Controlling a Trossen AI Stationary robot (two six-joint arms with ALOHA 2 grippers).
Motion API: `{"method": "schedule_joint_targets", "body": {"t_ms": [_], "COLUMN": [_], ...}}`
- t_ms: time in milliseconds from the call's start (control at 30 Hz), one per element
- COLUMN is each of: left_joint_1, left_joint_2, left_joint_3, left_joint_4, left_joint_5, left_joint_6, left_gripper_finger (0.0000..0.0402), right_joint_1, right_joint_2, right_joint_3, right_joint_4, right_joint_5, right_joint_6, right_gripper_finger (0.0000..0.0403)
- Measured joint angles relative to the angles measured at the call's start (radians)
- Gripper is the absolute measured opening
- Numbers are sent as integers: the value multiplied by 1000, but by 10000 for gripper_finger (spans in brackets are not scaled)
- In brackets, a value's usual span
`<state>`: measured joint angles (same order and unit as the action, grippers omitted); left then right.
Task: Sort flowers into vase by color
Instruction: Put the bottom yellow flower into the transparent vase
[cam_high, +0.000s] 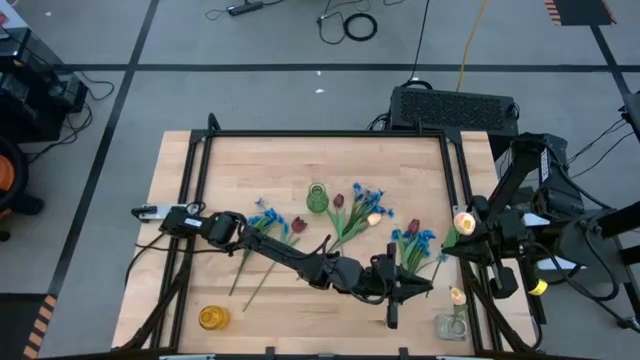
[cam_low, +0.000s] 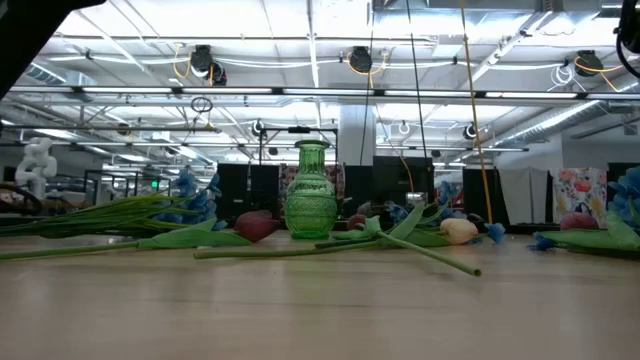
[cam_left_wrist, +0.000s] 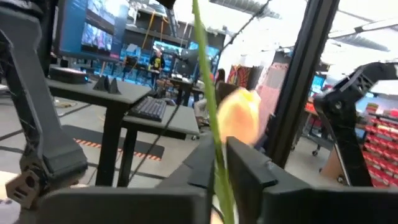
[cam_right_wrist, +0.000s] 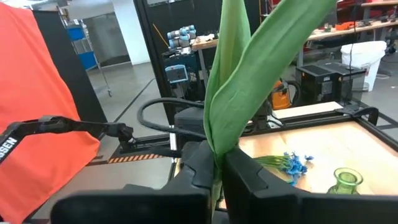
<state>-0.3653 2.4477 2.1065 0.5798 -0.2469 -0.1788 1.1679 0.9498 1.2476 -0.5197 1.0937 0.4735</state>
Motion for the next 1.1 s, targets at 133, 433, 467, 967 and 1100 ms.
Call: {"method": "schedule_joint_targets", "body": {"t_ms": [133,433,467,967,1100], "left_joint_1": [-18,-81,-88,-167,-179], "left_joint_2": [0,0,0,0,0], "left_joint_3": [-1,-1,-1,-1,-1], "left_joint_4": [-13,-130,-147,-234,-248], "left_joint_5": [1,-125,-137,-349,-386], "left_joint_6": [0,11,17,35,30], "left_gripper_finger": [123,227,230,233,233], "right_joint_1": [13,77,82,219,259], "right_joint_2": [-19,-63,-68,-62,-37], "right_joint_3": [0,0,0,0,0], "right_joint_4": [-58,-251,-260,-565,-588], "right_joint_5": [0,5,6,-6,22], "right_joint_6": [59,272,286,721,781], "right_gripper_finger": [4,1,1,0,0]}}
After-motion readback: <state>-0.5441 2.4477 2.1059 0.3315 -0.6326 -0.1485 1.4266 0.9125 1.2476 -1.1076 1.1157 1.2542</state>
